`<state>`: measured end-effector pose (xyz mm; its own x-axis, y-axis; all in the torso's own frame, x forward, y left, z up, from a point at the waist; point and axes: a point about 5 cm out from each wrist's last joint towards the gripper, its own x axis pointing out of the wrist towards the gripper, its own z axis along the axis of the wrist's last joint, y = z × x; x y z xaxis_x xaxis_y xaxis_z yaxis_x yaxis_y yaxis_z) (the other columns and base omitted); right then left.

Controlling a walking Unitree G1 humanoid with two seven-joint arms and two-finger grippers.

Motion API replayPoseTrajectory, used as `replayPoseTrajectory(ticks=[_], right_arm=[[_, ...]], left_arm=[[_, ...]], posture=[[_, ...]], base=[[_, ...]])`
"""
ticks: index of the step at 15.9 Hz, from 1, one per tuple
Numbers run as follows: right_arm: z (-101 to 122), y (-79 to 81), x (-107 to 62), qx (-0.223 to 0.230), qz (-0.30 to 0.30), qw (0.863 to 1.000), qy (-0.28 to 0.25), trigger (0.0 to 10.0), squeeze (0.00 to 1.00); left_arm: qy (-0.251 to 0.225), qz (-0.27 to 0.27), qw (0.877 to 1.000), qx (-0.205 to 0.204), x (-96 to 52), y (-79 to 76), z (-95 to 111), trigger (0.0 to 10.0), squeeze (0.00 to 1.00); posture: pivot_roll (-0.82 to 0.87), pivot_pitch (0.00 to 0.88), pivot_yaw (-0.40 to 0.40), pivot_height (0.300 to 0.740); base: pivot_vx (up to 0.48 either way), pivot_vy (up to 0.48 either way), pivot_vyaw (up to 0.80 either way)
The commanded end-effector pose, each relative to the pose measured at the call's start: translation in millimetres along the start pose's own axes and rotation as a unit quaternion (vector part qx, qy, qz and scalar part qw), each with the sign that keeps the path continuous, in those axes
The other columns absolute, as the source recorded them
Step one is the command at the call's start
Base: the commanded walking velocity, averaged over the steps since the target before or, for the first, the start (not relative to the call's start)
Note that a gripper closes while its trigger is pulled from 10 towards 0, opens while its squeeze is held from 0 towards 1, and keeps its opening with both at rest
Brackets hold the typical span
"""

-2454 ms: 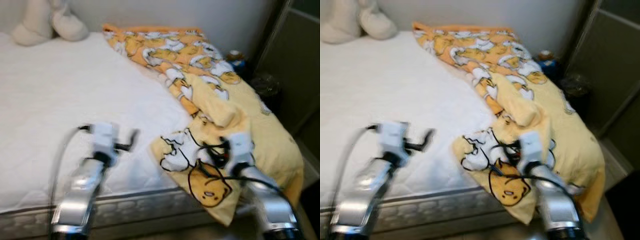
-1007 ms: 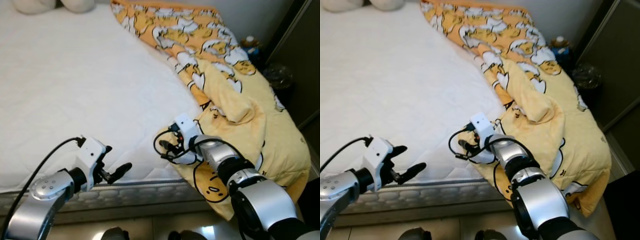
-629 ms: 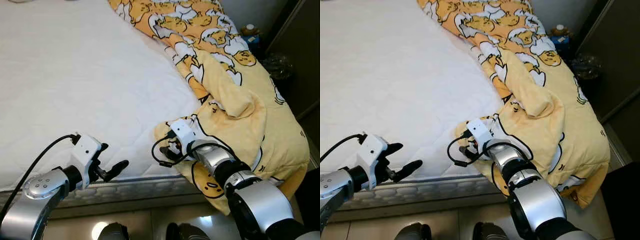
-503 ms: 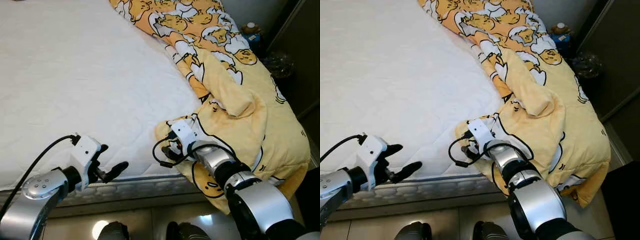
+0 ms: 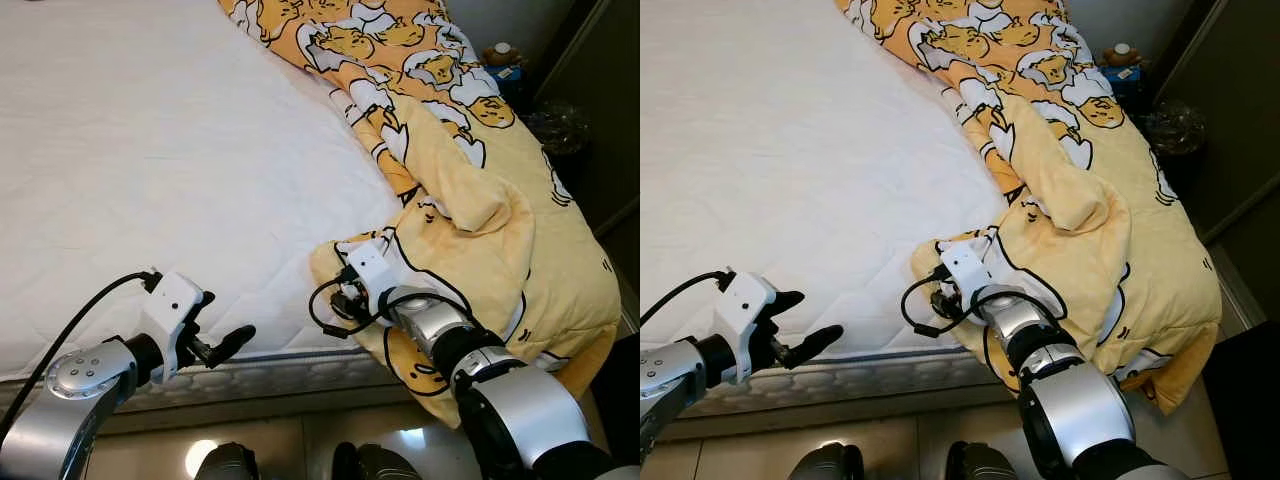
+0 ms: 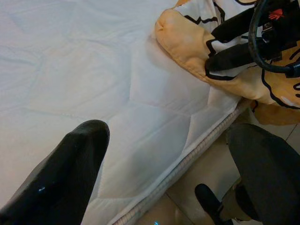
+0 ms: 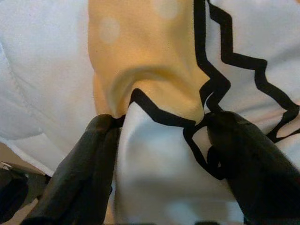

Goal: Clean up the room

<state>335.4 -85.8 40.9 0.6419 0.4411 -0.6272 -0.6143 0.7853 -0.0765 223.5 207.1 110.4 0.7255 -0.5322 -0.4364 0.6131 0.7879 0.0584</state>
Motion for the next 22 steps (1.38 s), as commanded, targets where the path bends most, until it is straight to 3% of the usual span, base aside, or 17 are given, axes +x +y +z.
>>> replayPoseTrajectory(ticks=[1,8,11,15,20,22], right_arm=[[-8.1,-3.7,-1.8,0.006,-0.006,1.000,0.009,0.0,0.00],[-5.7,-11.5,-4.9,0.021,-0.007,1.000,0.002,0.0,0.00],[-4.1,-20.4,-9.0,0.026,-0.006,1.000,-0.005,0.0,0.00],[-0.6,-29.7,-13.8,0.051,0.001,0.998,-0.022,0.0,0.00],[25.5,-1.4,-9.3,0.069,0.157,0.983,-0.065,0.0,0.00],[32.7,7.9,-10.0,0.066,0.216,0.971,-0.075,0.0,0.00]], left_arm=[[0.001,-0.008,1.000,0.001,-1.3,-3.3,0.6,10.0,0.00],[0.004,-0.007,1.000,-0.001,-2.3,5.7,-0.6,10.0,0.00],[-0.002,0.017,1.000,0.002,7.0,11.8,1.5,10.0,0.00],[0.000,0.060,0.998,0.007,7.9,27.2,0.0,10.0,0.00],[-0.046,0.216,0.975,0.016,-0.6,78.3,21.1,10.0,0.00],[-0.067,0.237,0.969,0.014,-2.7,86.5,29.9,10.0,0.00]], posture=[[0.12,0.163,-0.088,0.740],[0.10,0.129,-0.079,0.740],[0.09,0.106,-0.085,0.740],[0.08,0.068,-0.080,0.740],[0.06,0.052,-0.066,0.740],[0.06,0.049,-0.063,0.740]], base=[[0.000,0.000,0.00],[0.000,0.000,0.00],[0.000,0.000,0.00],[0.000,0.000,0.00],[0.000,0.000,0.00],[0.000,0.000,0.00]])
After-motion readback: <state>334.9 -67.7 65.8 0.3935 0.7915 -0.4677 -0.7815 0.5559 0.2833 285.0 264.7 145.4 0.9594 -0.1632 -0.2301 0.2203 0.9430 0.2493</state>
